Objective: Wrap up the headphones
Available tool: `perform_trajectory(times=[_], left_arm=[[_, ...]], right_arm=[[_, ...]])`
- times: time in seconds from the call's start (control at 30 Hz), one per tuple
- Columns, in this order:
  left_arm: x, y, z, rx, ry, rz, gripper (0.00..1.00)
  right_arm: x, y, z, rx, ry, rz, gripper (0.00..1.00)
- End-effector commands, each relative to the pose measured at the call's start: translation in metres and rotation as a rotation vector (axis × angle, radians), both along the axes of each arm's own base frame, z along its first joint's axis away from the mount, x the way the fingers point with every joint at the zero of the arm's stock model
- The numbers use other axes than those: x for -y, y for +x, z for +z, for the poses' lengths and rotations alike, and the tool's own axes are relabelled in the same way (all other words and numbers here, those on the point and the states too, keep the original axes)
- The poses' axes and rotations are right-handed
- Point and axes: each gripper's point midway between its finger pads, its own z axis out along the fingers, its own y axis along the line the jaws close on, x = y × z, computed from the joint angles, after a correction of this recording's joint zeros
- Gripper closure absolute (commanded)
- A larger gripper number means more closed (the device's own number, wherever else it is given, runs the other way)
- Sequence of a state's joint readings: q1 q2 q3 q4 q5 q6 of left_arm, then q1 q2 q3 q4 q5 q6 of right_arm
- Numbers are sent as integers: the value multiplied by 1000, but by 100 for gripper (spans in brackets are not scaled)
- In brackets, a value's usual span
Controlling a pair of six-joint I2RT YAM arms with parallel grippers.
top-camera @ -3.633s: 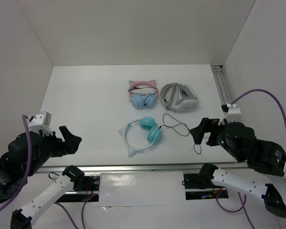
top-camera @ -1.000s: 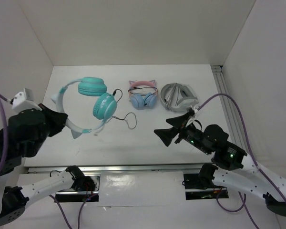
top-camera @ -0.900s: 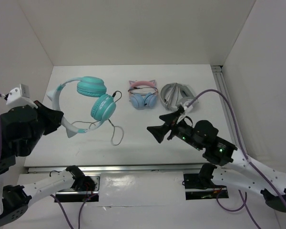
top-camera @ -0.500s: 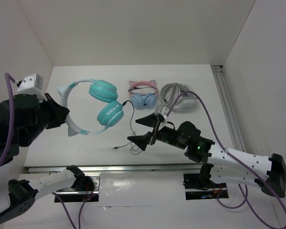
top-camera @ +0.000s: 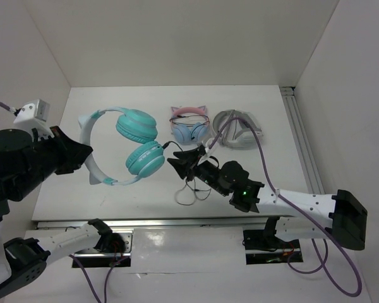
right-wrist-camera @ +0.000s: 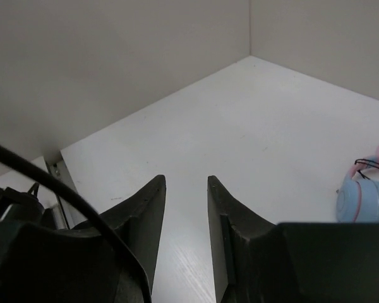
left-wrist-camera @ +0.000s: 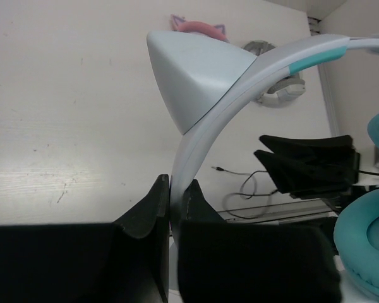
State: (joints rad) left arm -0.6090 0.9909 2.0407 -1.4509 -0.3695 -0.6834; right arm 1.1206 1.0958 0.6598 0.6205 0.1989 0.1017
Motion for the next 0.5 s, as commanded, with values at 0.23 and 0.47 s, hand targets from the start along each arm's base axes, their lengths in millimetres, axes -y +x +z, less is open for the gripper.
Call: perform_trajectory(times=[0.23,0.47], left_arm=[[-20,-13,85,244,-291,113,100],[-43,-16,128,384,-478,241,100]], right_arm=[[2,0,-64,-74,-19,3,61],[4,-1,-122,-183,-76,11,69]])
